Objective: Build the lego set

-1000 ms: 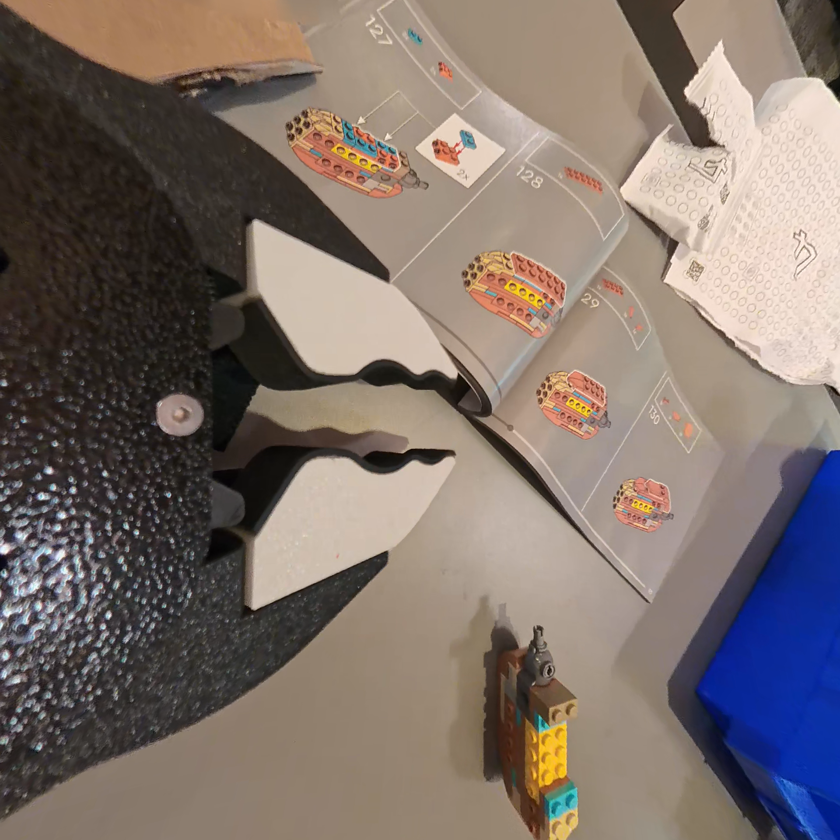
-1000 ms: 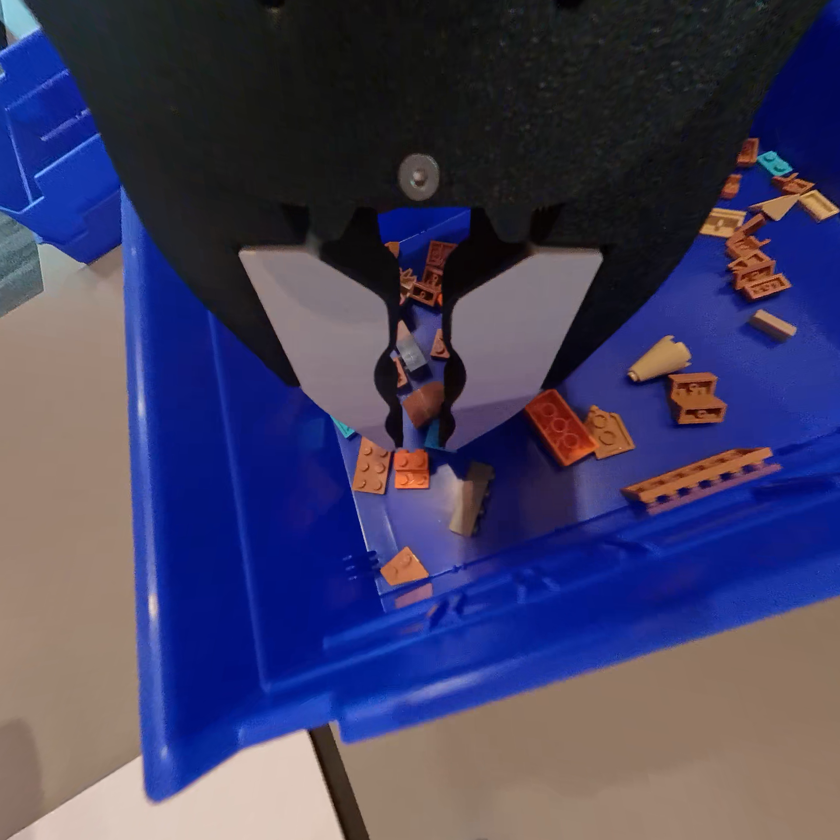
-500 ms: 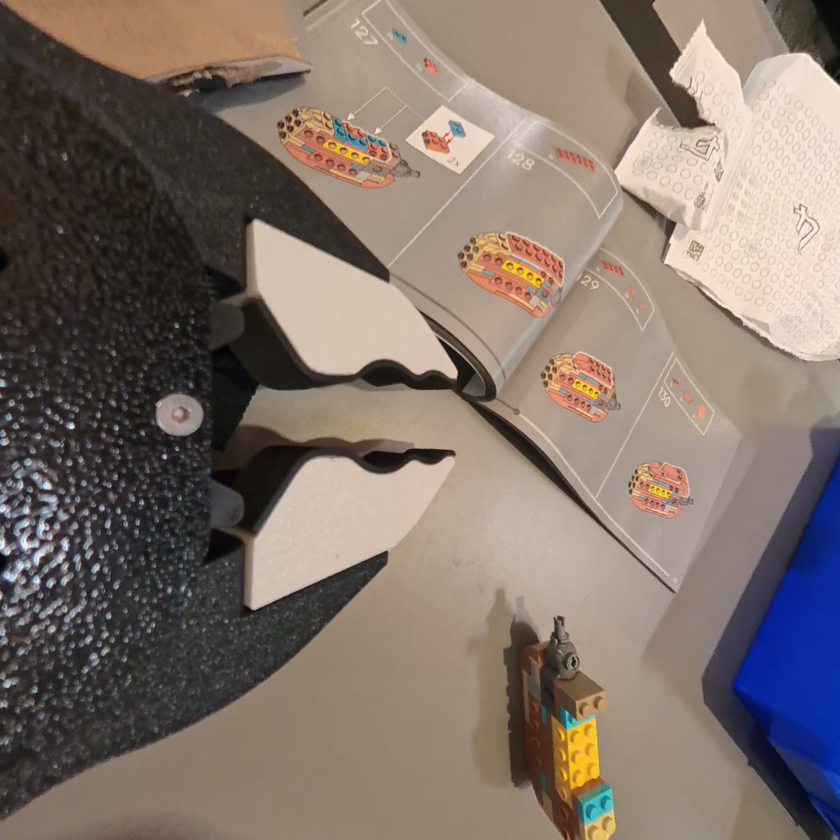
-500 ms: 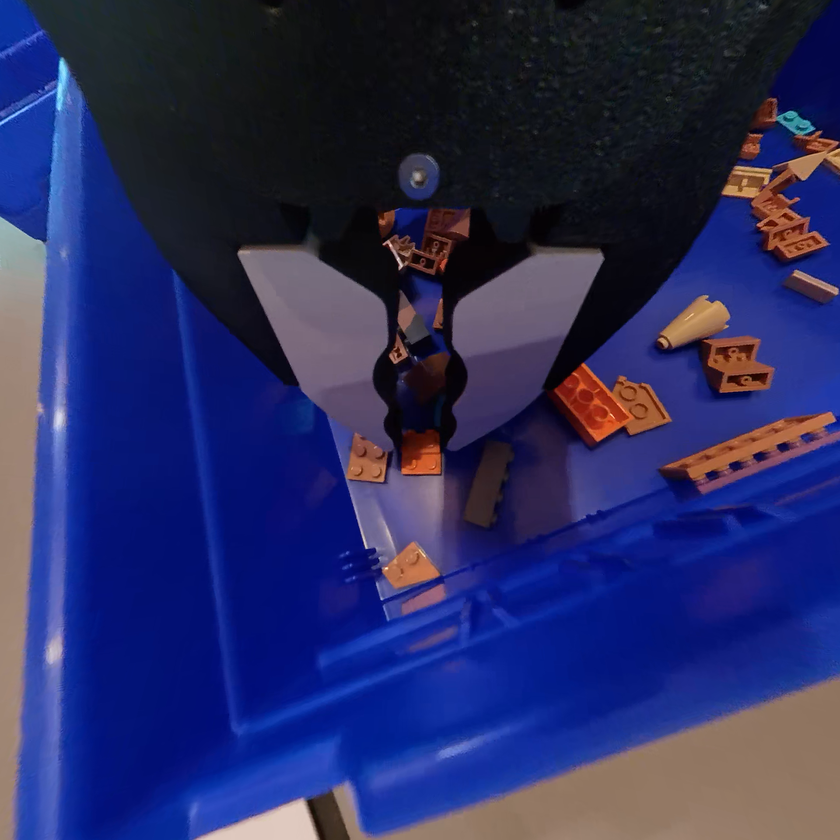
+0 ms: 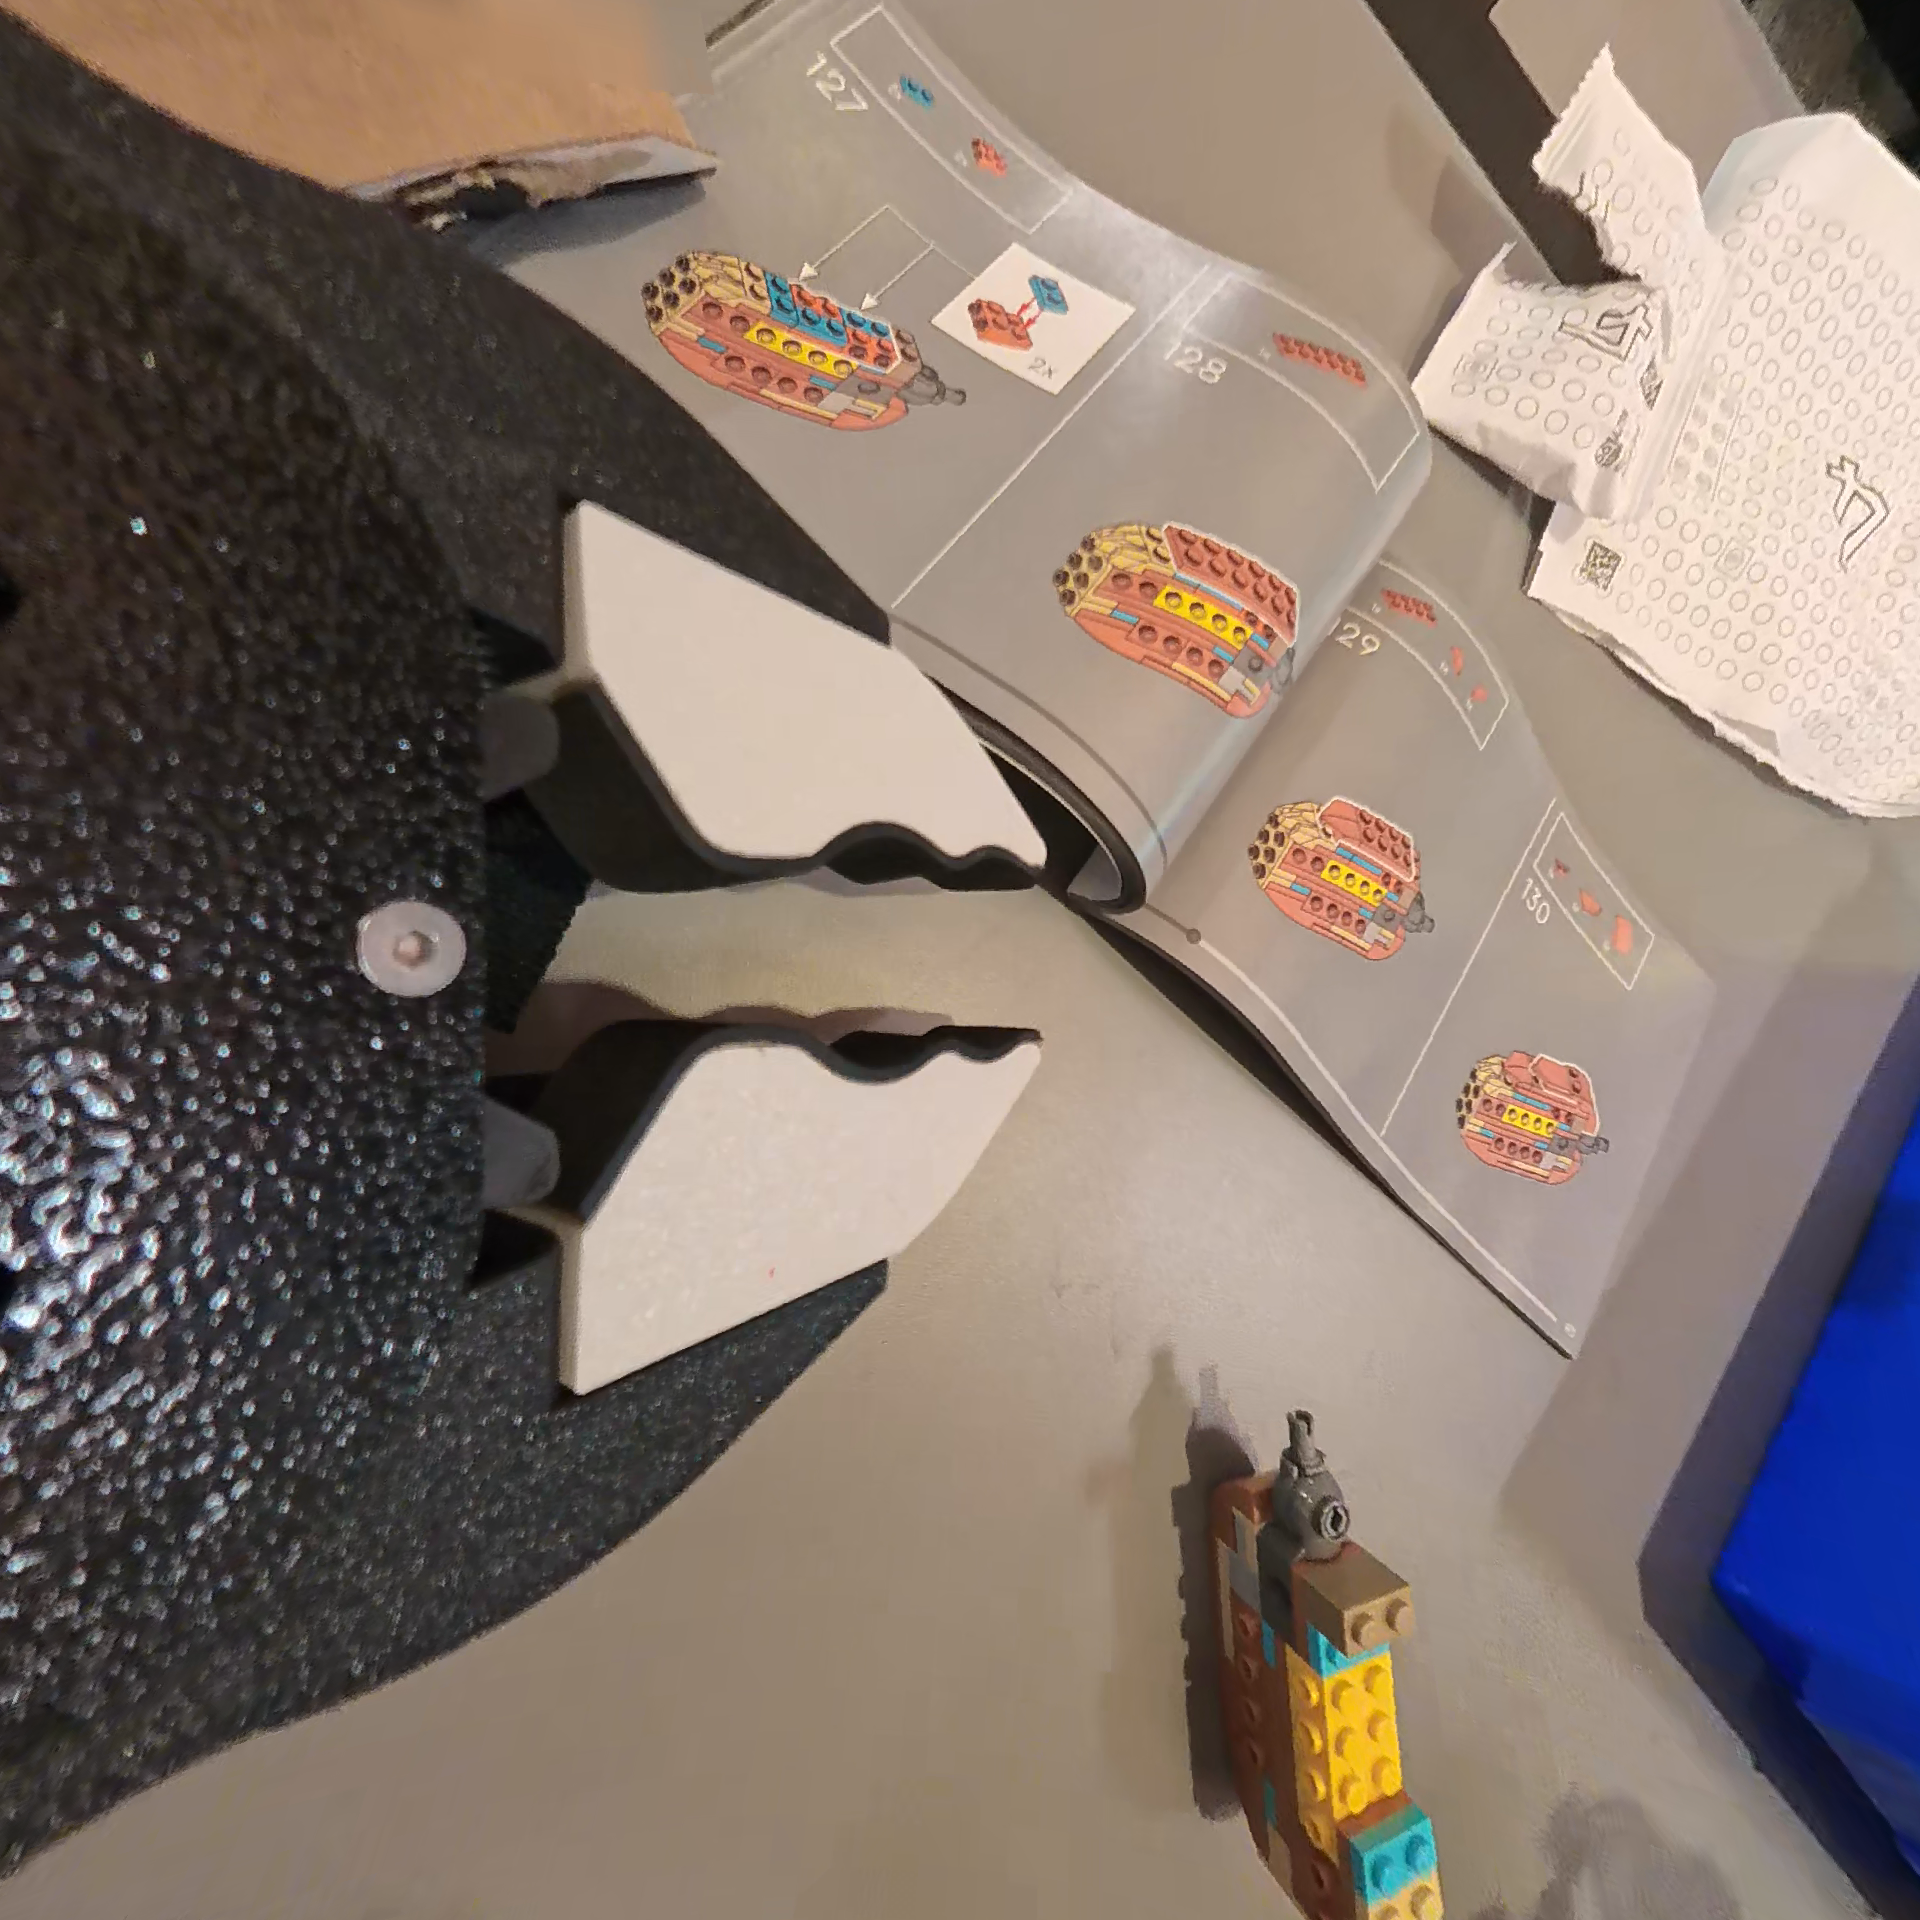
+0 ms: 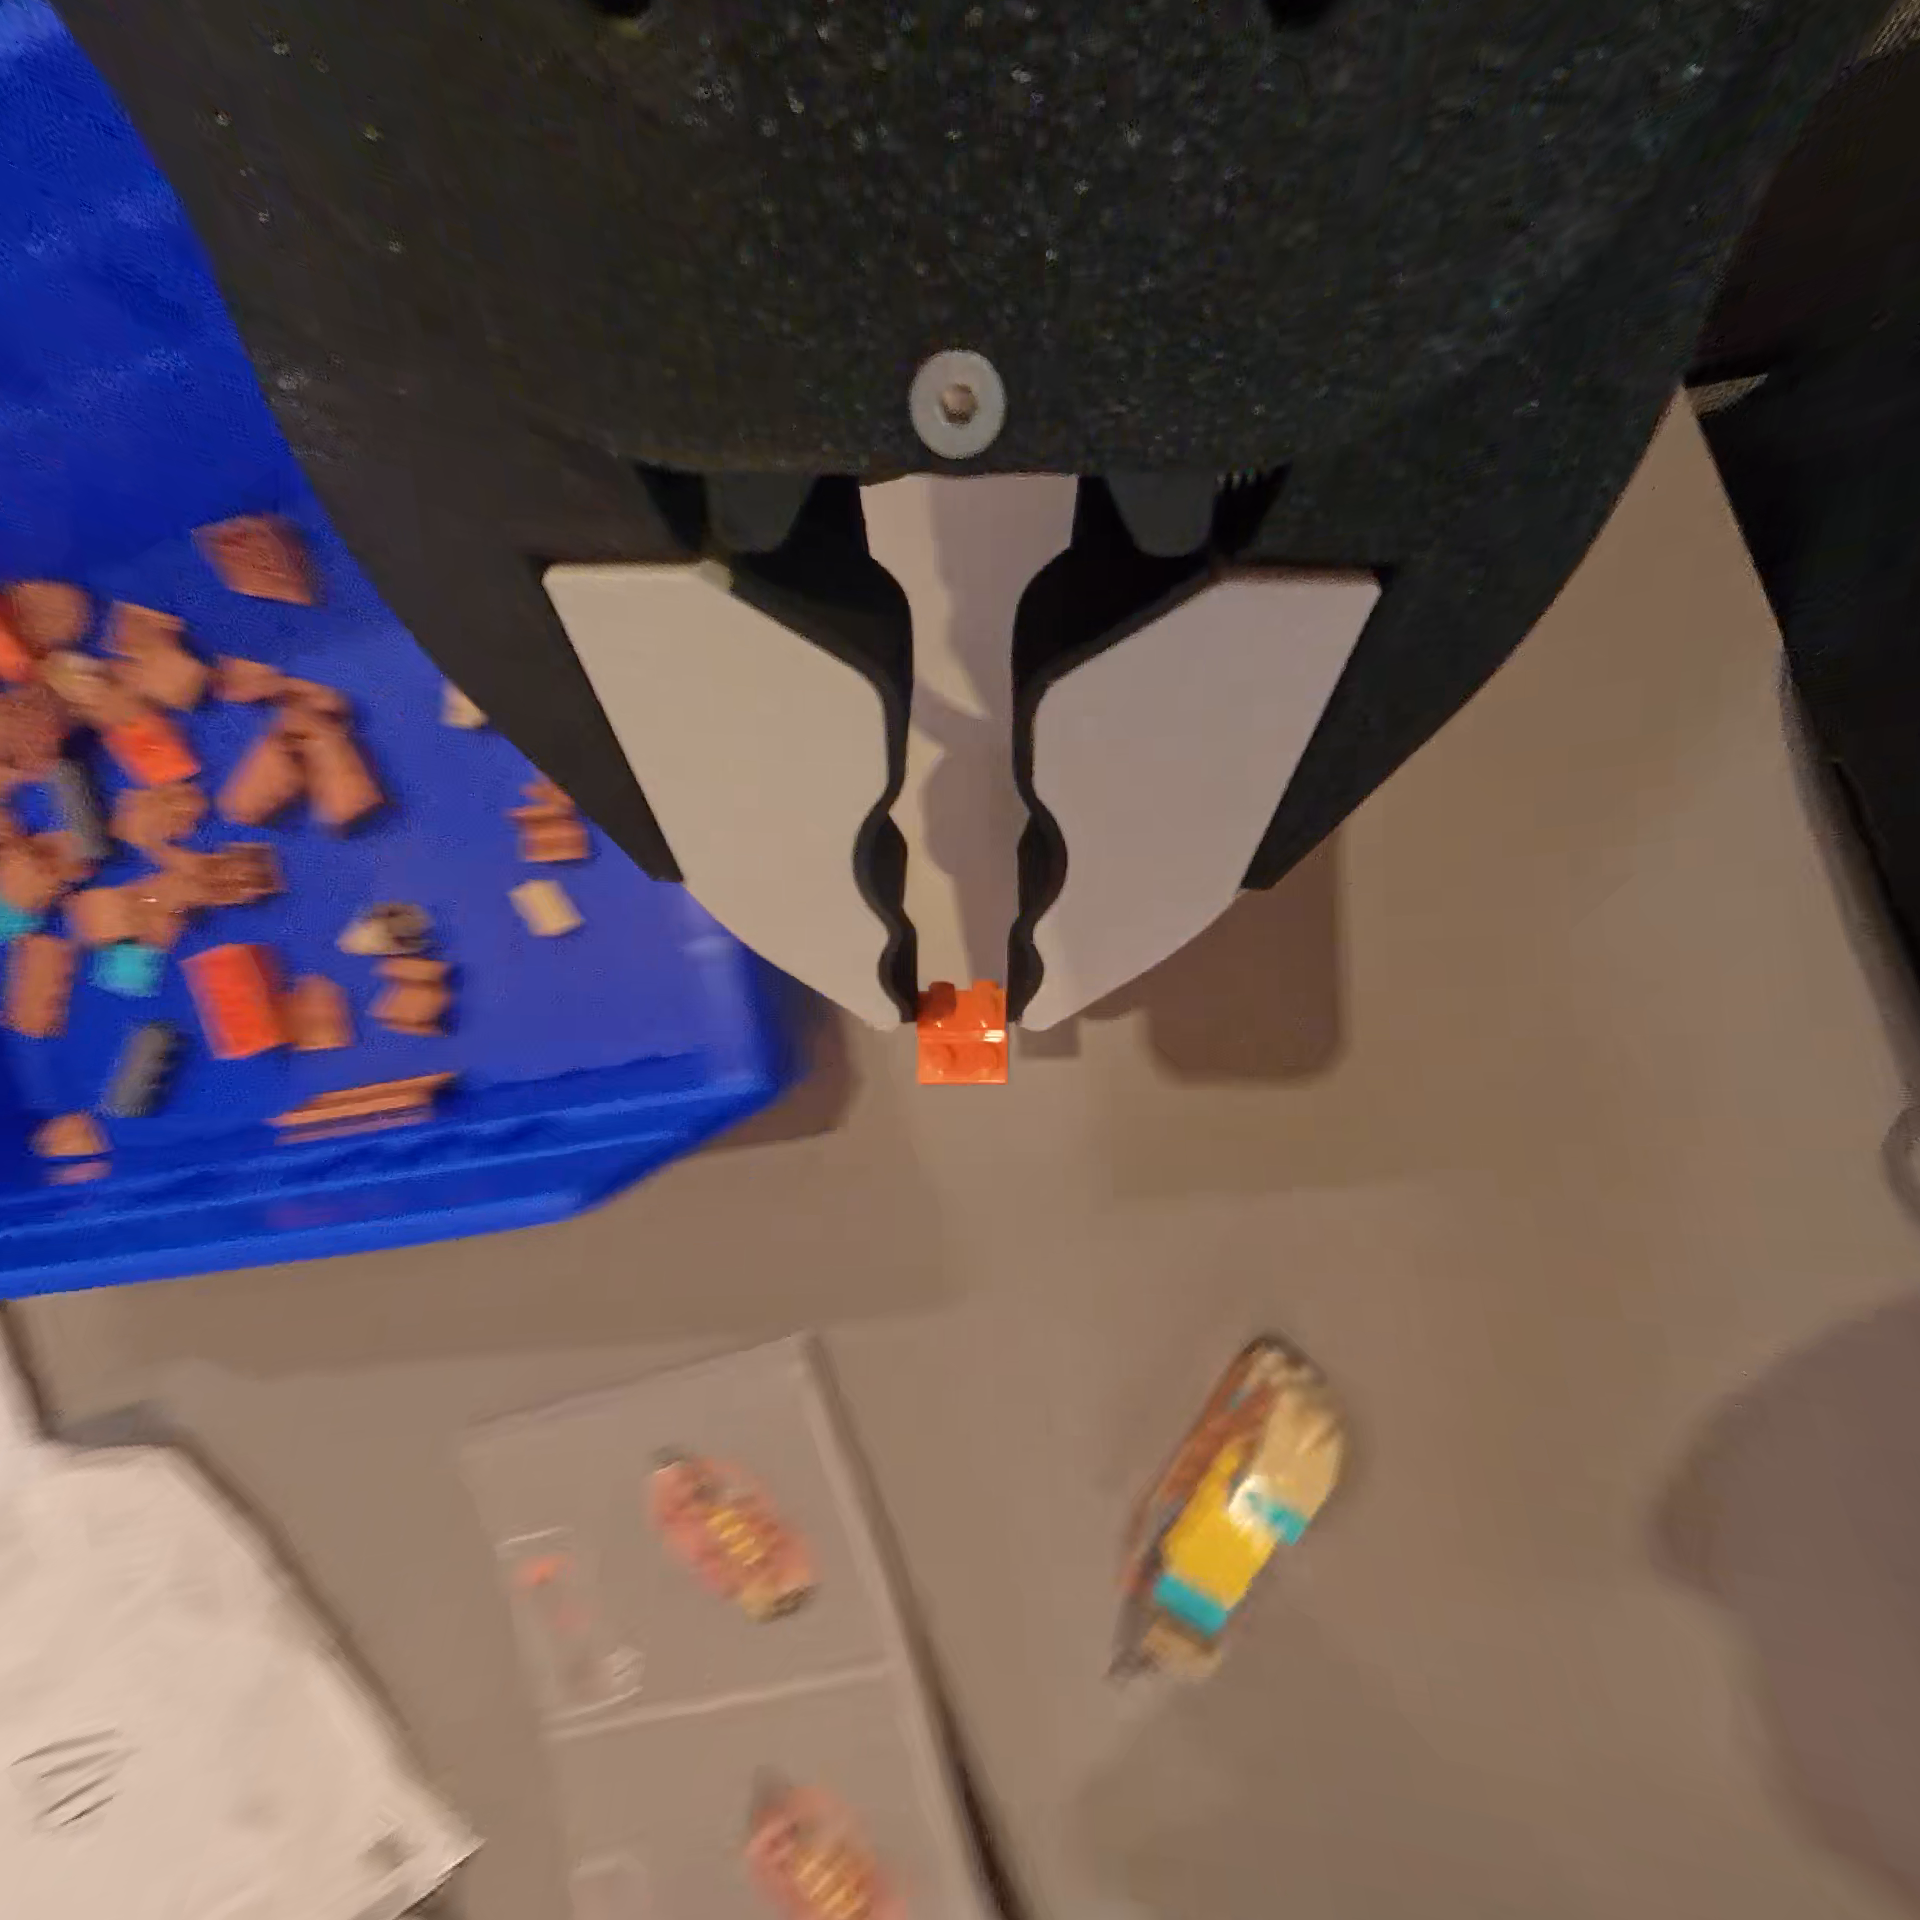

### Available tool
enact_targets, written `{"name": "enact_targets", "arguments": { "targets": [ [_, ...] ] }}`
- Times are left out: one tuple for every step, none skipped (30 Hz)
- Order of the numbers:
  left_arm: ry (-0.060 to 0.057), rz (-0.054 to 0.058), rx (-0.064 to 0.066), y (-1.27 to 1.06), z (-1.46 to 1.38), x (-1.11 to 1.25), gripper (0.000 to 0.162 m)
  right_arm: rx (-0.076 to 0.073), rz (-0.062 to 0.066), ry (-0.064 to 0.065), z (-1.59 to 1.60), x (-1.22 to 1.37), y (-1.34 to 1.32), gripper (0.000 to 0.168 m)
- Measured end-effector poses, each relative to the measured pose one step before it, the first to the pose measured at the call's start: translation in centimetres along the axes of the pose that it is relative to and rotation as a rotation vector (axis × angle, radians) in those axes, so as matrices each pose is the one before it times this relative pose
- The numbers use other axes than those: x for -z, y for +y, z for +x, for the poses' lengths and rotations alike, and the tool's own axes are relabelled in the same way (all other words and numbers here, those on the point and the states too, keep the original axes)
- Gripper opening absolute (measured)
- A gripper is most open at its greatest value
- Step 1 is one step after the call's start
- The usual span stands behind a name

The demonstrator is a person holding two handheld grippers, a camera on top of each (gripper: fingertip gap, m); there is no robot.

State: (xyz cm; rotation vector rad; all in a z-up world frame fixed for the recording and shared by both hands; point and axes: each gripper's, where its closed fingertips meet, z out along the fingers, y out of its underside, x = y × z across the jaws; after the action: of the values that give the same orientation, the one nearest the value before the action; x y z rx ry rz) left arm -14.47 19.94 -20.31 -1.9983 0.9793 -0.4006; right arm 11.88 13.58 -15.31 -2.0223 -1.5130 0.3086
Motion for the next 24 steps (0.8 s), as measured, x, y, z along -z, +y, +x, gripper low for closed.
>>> {"name": "enact_targets", "arguments": {
  "targets": [
    [-0.0009,-0.0011,-0.0022,0.017,0.015,-0.016,0.024,0.0017,-0.0253,-0.0096,-1.661,-1.365,0.852,0.016],
    [-0.0006,0.0003,-0.0003,-0.014,0.003,0.003,0.024,0.0006,-0.0271,-0.0032,-1.152,-1.342,0.841,0.016],
    [-0.0008,0.0018,0.0008,-0.010,-0.010,0.022,0.024,-0.0011,-0.0278,-0.0053,-0.808,-1.185,0.783,0.016],
    [-0.0010,0.0034,0.0016,-0.036,-0.036,0.034,0.024,-0.0044,-0.0204,-0.0187,-0.723,-0.934,0.589,0.016],
    [-0.0009,0.0039,0.0027,-0.046,-0.034,0.043,0.024,-0.0054,-0.0198,-0.0215,-0.515,-0.642,0.491,0.016],
    [-0.0004,0.0034,0.0032,-0.030,-0.036,0.041,0.024,-0.0043,0.0013,-0.0150,-0.193,-0.187,0.038,0.017],
    [0.0002,0.0015,0.0027,-0.003,-0.011,0.025,0.024,-0.0042,0.0048,-0.0110,0.084,0.204,-0.147,0.025],
    [-0.0003,0.0004,0.0012,0.001,-0.016,0.021,0.024,0.0062,-0.0220,-0.0092,0.290,0.345,0.138,0.033],
    [-0.0007,0.0002,-0.0001,0.009,-0.001,0.016,0.024,0.0265,-0.0202,-0.0025,0.562,0.714,0.129,0.040],
    [-0.0011,0.0001,-0.0016,0.000,-0.004,0.005,0.024,0.0371,-0.0055,0.0201,1.182,1.213,-0.016,0.042],
    [-0.0007,-0.0005,-0.0028,0.013,0.021,0.003,0.024,0.0300,0.0087,0.0346,1.864,1.564,-0.147,0.041],
    [-0.0002,-0.0019,-0.0031,0.018,0.031,-0.022,0.024,0.0128,0.0197,0.0346,2.396,1.631,-0.211,0.038],
    [-0.0002,-0.0027,-0.0029,0.026,0.024,-0.022,0.024,-0.0029,0.0178,0.0288,2.747,1.399,-0.079,0.035],
    [-0.0001,-0.0025,-0.0027,0.030,0.028,-0.029,0.024,-0.0041,-0.0067,0.0217,2.932,0.921,0.392,0.032],
    [0.0000,-0.0024,-0.0019,0.023,0.021,-0.024,0.024,0.0040,-0.0354,0.0406,3.314,0.305,0.866,0.030],
    [0.0007,-0.0022,-0.0006,0.024,0.010,-0.024,0.024,0.0103,-0.0496,0.0475,3.353,-0.389,1.147,0.028],
    [0.0003,-0.0012,0.0010,0.014,-0.011,-0.014,0.024,0.0092,-0.0720,0.0090,2.576,-1.045,1.468,0.028],
    [0.0000,0.0006,0.0023,0.001,-0.019,0.002,0.024,0.0072,-0.0832,-0.0256,1.779,-1.420,1.511,0.028],
    [0.0000,0.0018,0.0033,-0.020,-0.040,0.017,0.024,0.0097,-0.0770,-0.0167,1.589,-1.556,1.273,0.028],
    [0.0006,0.0023,0.0041,-0.017,-0.040,0.025,0.024,0.0166,-0.0685,-0.0254,1.079,-1.526,1.005,0.030],
    [0.0010,0.0027,0.0047,-0.030,-0.044,0.028,0.024,0.0171,-0.0540,-0.0362,0.590,-1.339,0.690,0.032],
    [0.0017,0.0027,0.0050,-0.030,-0.034,0.029,0.024,0.0174,-0.0435,-0.0154,0.628,-1.041,0.423,0.032],
    [0.0018,0.0021,0.0048,-0.022,-0.034,0.016,0.024,0.0201,-0.0274,-0.0157,0.365,-0.758,0.170,0.032],
    [0.0020,0.0006,0.0046,-0.001,-0.025,-0.003,0.024,0.0154,-0.0080,-0.0183,0.168,-0.529,-0.104,0.032]
  ]
}}
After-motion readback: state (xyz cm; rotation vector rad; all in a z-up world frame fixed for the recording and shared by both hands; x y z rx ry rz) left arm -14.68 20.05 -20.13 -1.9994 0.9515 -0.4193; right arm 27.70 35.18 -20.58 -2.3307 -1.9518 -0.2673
